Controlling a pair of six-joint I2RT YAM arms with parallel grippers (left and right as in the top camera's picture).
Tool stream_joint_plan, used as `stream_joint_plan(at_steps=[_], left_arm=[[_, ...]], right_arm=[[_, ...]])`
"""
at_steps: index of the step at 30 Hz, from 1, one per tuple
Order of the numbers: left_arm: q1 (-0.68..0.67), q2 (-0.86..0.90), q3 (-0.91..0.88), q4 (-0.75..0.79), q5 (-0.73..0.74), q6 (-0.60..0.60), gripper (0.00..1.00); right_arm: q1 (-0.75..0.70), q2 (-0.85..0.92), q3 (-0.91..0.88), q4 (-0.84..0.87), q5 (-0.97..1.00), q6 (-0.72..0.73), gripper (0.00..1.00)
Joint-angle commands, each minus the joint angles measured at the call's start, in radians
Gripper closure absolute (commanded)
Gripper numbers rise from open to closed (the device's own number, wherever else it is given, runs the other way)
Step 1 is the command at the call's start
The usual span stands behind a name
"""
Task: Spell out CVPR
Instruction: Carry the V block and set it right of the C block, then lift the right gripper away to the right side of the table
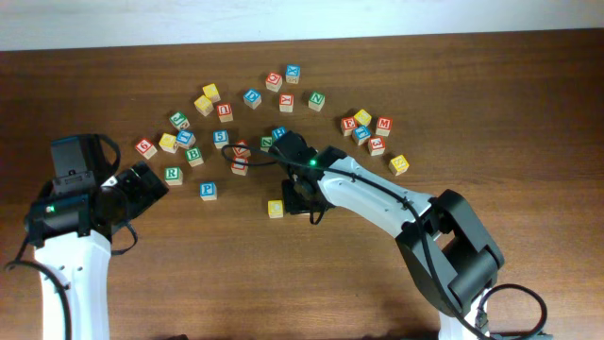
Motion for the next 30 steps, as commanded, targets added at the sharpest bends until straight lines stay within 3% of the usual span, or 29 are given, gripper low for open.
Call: stream_joint_plan(at_steps=[1, 3, 10, 16, 22, 26, 30], left_arm=[[0.005, -0.001, 0.01, 0.002, -0.007, -0.012, 0.01], [0.005, -0.001, 0.01, 0.002, -0.007, -0.012, 0.01], [0.005, -0.001, 0.01, 0.002, -0.007, -0.012, 0.01], [0.005, -0.001, 0.01, 0.002, -0.007, -0.012, 0.01], [0.005, -0.001, 0.01, 0.002, -0.007, -0.012, 0.01], [0.005, -0.001, 0.01, 0.002, -0.007, -0.012, 0.01], [0.005, -0.001, 0.01, 0.002, -0.007, -0.012, 0.01]], right_arm=[[0.006, 0.013, 0.01, -0.002, 0.002, 0.005, 0.68], [0.006, 0.013, 0.01, -0.002, 0.002, 0.005, 0.73], [0.006, 0.013, 0.01, 0.001, 0.002, -0.006, 0.73], [0.006, 0.013, 0.01, 0.005, 0.002, 0.021, 0.67], [-0.003, 0.011, 0.032, 0.039, 0.023, 0.001, 0.54], [-0.068, -0.016, 0.171, -0.086, 0.036, -0.023, 0.52], [-0.158, -0.024, 0.37, -0.324, 0.082, -0.051, 0.43]])
